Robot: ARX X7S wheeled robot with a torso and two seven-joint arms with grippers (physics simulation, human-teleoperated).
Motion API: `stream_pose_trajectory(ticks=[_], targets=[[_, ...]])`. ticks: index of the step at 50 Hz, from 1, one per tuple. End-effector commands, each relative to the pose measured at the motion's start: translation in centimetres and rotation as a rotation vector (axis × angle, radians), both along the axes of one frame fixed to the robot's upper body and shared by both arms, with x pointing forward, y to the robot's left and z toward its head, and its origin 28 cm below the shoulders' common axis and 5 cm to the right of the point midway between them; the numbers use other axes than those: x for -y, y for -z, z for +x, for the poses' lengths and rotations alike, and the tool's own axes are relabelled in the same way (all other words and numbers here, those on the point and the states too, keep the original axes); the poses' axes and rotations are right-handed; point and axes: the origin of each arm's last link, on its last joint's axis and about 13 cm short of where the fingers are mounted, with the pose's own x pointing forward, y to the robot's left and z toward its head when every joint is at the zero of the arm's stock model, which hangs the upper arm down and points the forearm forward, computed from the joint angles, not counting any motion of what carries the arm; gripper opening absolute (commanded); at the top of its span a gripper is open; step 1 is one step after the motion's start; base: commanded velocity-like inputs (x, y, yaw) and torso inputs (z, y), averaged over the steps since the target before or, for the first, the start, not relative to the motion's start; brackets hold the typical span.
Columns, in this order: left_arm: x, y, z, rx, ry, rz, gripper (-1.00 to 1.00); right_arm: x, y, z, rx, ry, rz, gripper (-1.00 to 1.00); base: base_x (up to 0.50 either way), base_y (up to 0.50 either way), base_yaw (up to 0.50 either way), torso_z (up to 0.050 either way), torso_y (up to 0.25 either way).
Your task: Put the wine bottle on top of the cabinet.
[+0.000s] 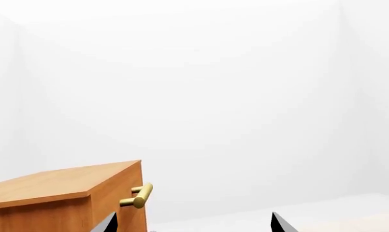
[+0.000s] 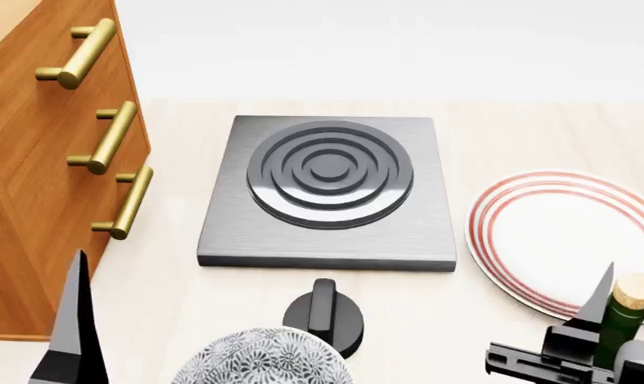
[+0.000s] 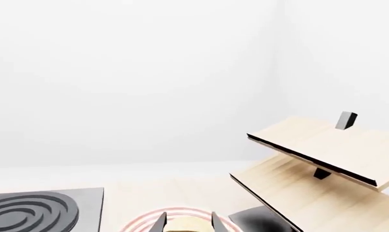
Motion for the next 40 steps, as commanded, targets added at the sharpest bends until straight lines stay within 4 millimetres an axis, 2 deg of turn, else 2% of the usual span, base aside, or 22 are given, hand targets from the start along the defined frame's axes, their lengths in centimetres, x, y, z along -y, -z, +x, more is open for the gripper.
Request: stream_pose_trajectory(ticks=[1, 7, 19, 27, 40], targets=[[0.1, -0.1, 0.0, 0.0, 0.002, 0.0, 1.0, 0.1, 0.2, 0.1, -0.01, 0.004, -0.007, -1.0, 0.0, 0.0, 0.0, 0.0, 0.0], [0.1, -0.1, -0.1, -0.002, 0.0, 0.001, 1.0, 0.4, -0.5, 0.3, -0.011, -0.001, -0.031, -1.0, 0.0, 0.0, 0.0, 0.0, 0.0], [0.3, 0.4, 0.0, -0.038, 0.019, 0.009, 1.0, 0.5, -6.5, 1.0, 0.104, -0.051, -0.038, -1.0, 0.0, 0.0, 0.0, 0.0, 0.0], [0.4, 0.5, 0.1, -0.044, 0.029, 0.013, 1.0, -0.5, -8.7, 2.2, 0.134, -0.134, -0.03, -1.0, 0.0, 0.0, 0.0, 0.0, 0.001], [0.5, 0.2, -0.1, -0.048, 0.051, 0.008, 1.0, -2.8, -9.6, 4.2, 0.122, -0.285, 0.003, -1.0, 0.0, 0.0, 0.0, 0.0, 0.0]])
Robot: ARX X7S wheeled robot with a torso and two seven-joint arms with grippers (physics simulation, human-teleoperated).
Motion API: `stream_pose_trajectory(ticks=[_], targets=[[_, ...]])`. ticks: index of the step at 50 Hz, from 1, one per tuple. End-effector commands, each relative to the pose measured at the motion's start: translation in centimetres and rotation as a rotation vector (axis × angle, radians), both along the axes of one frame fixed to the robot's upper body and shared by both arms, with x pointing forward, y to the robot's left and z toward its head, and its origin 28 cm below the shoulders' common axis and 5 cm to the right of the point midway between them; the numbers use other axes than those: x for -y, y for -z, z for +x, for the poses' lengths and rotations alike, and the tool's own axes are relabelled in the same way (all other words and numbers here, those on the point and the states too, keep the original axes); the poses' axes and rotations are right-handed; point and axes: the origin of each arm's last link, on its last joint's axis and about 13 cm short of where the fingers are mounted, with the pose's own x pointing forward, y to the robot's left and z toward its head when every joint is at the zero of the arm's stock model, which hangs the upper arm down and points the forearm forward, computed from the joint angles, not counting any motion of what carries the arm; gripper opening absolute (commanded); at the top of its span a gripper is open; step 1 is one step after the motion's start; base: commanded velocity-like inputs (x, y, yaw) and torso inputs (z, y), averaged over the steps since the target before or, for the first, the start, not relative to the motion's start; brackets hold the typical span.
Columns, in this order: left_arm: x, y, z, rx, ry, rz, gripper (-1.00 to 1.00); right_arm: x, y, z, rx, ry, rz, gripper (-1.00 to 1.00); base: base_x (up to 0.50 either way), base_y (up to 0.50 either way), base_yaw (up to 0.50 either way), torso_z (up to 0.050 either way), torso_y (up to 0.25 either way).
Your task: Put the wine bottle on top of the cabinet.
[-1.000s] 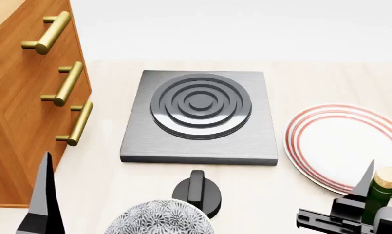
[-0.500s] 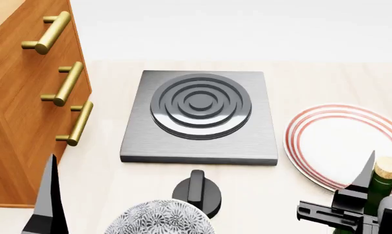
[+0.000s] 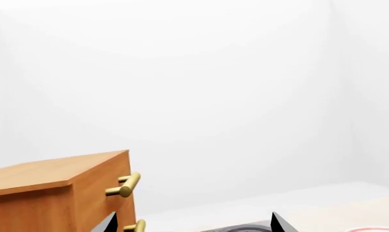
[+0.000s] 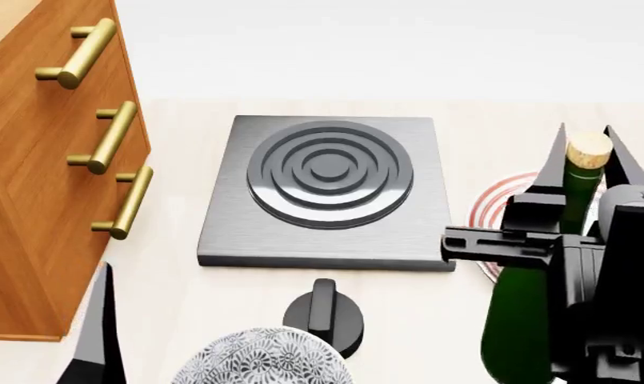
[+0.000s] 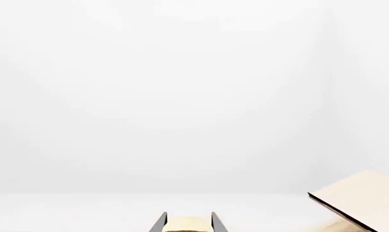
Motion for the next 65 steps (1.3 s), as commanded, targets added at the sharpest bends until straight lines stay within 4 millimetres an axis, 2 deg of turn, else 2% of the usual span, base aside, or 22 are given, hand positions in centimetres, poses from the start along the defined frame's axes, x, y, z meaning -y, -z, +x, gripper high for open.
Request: stream_pose_trajectory(ticks=[1, 21, 33, 39, 49, 55, 65], targets=[[0.1, -0.1, -0.1, -0.008, 0.027, -0.004, 1.0, -1.6, -1.6, 1.3, 0.026, -0.103, -0.005, -1.0, 0.0, 0.0, 0.0, 0.0, 0.0], [0.4, 0.4, -0.1, -0.037, 0.07, 0.01, 1.0, -5.1, -3.9, 3.2, 0.055, -0.226, -0.046, -1.0, 0.0, 0.0, 0.0, 0.0, 0.001], [0.8, 0.3, 0.0, -0.049, 0.078, 0.001, 1.0, -5.8, -4.5, 3.1, 0.072, -0.258, -0.05, -1.0, 0.0, 0.0, 0.0, 0.0, 0.0], [2.3, 1.7, 0.8, -0.099, 0.148, -0.002, 1.0, -5.9, -5.0, 2.9, 0.078, -0.27, -0.061, -1.0, 0.0, 0.0, 0.0, 0.0, 0.002], [5.3, 0.7, 2.6, -0.08, 0.263, 0.032, 1.0, -6.5, -5.1, 2.5, 0.096, -0.303, -0.045, -1.0, 0.0, 0.0, 0.0, 0.0, 0.0], [6.7, 1.5, 3.4, -0.097, 0.325, 0.038, 1.0, -6.6, -5.4, 2.5, 0.103, -0.312, -0.041, -1.0, 0.0, 0.0, 0.0, 0.0, 0.002], [8.5, 1.1, 4.9, -0.086, 0.391, 0.042, 1.0, -6.7, -5.0, 2.5, 0.102, -0.319, -0.031, -1.0, 0.0, 0.0, 0.0, 0.0, 0.0]])
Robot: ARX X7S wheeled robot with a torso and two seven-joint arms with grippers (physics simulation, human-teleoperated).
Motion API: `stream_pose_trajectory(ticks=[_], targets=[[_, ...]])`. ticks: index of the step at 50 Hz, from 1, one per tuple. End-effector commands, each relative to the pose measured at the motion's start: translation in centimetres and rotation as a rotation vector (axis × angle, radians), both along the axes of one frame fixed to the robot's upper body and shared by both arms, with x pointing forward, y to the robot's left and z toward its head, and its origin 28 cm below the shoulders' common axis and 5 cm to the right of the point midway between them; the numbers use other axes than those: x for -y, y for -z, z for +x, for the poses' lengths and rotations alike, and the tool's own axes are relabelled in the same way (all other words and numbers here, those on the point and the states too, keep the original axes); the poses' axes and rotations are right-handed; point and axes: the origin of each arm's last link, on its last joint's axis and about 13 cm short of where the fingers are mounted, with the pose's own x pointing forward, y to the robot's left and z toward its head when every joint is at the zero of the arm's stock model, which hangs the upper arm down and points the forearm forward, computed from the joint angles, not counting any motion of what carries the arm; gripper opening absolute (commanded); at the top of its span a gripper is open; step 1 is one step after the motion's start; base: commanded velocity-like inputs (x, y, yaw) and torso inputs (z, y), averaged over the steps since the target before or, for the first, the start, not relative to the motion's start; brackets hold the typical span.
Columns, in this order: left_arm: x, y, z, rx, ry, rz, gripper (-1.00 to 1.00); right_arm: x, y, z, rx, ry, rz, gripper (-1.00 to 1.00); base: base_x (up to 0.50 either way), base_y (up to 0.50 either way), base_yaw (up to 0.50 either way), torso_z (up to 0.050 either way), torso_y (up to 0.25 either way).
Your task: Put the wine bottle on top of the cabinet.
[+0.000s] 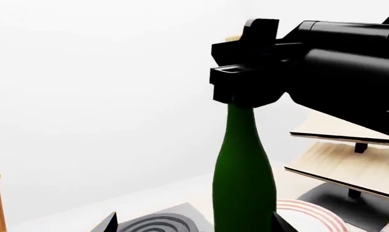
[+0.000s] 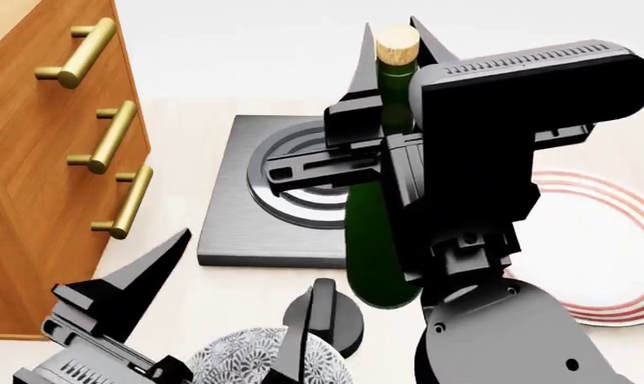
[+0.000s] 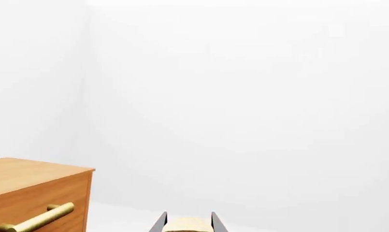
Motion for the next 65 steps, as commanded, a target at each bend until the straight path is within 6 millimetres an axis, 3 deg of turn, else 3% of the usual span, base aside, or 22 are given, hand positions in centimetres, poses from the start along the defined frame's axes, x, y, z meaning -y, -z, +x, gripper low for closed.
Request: stream_pose_trajectory(ticks=[1, 38, 50, 65], targets=[[2.4, -0.1, 1.6, 0.004, 0.087, 0.012, 1.0, -0.1, -0.1, -0.1, 0.024, -0.001, 0.006, -1.0, 0.0, 0.0, 0.0, 0.0, 0.0], [5.3, 0.3, 6.9, -0.038, 0.12, 0.08, 1.0, -0.5, -0.3, -0.4, 0.03, -0.027, 0.007, -1.0, 0.0, 0.0, 0.0, 0.0, 0.001], [5.5, 1.9, 7.8, -0.083, 0.118, 0.106, 1.0, -0.4, 0.0, -0.4, 0.025, -0.027, 0.01, -1.0, 0.0, 0.0, 0.0, 0.001, 0.0], [5.5, 1.8, 8.7, -0.094, 0.102, 0.109, 1.0, -0.5, 0.2, -0.5, 0.022, -0.032, 0.007, -1.0, 0.0, 0.0, 0.0, 0.0, 0.001]])
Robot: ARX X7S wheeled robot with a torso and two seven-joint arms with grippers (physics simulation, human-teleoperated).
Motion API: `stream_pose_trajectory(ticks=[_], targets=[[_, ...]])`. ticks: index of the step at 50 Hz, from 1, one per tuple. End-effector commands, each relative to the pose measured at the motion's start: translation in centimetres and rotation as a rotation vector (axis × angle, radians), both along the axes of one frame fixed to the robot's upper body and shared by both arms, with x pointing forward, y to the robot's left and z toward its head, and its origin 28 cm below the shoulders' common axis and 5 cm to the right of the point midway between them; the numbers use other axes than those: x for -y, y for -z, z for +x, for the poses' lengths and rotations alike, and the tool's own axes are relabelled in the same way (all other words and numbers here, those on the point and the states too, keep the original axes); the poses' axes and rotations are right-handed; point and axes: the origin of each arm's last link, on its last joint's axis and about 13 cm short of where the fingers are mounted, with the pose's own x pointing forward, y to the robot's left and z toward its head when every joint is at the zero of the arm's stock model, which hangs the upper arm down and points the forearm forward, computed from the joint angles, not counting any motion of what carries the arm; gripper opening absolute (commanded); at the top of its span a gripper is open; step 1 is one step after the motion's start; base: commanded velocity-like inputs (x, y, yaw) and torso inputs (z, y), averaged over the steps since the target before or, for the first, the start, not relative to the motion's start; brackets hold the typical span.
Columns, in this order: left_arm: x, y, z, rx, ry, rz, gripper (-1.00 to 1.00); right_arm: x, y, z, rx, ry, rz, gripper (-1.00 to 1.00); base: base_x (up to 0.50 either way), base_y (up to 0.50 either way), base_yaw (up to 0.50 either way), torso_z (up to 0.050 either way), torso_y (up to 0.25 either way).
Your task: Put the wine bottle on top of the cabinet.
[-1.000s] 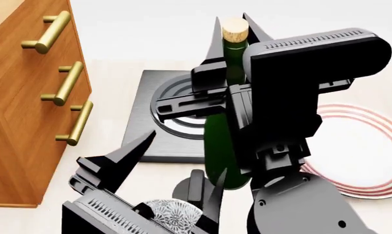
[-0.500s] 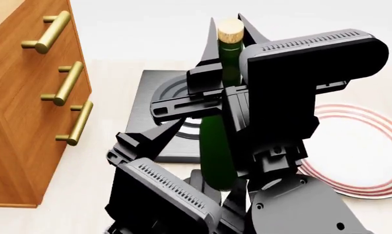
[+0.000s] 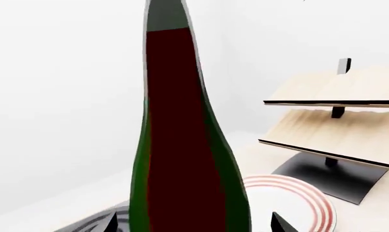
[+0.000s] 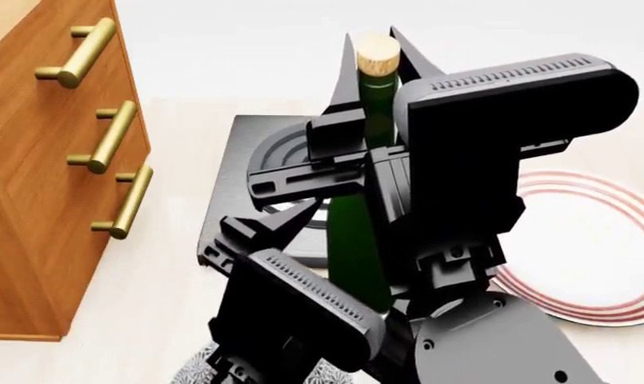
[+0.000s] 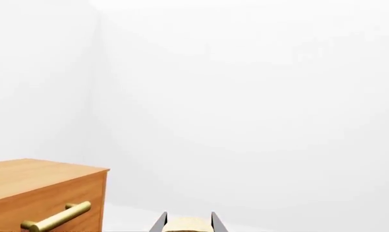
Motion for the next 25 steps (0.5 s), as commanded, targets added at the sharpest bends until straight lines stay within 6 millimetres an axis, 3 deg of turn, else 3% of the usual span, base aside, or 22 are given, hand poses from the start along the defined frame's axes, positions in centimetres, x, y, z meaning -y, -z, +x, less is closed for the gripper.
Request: stream_pose_trajectory(ticks=[1, 6, 7, 25], targets=[[0.03, 0.21, 0.67, -0.011, -0.008, 0.007, 1.0, 0.14, -0.22, -0.06, 0.023, 0.011, -0.005, -1.0, 0.0, 0.0, 0.0, 0.0, 0.0], [-0.01, 0.21, 0.75, -0.008, -0.008, 0.014, 1.0, 0.14, -0.16, 0.02, 0.023, 0.012, -0.004, -1.0, 0.0, 0.0, 0.0, 0.0, 0.002], [-0.02, 0.21, 0.73, -0.008, -0.011, 0.014, -1.0, 0.13, -0.13, 0.03, 0.023, 0.012, -0.004, -1.0, 0.0, 0.0, 0.0, 0.0, 0.0], [0.0, 0.12, 0.46, 0.0, -0.009, 0.027, -1.0, 0.09, -0.17, -0.09, 0.018, 0.011, 0.002, -1.0, 0.0, 0.0, 0.0, 0.0, 0.001]])
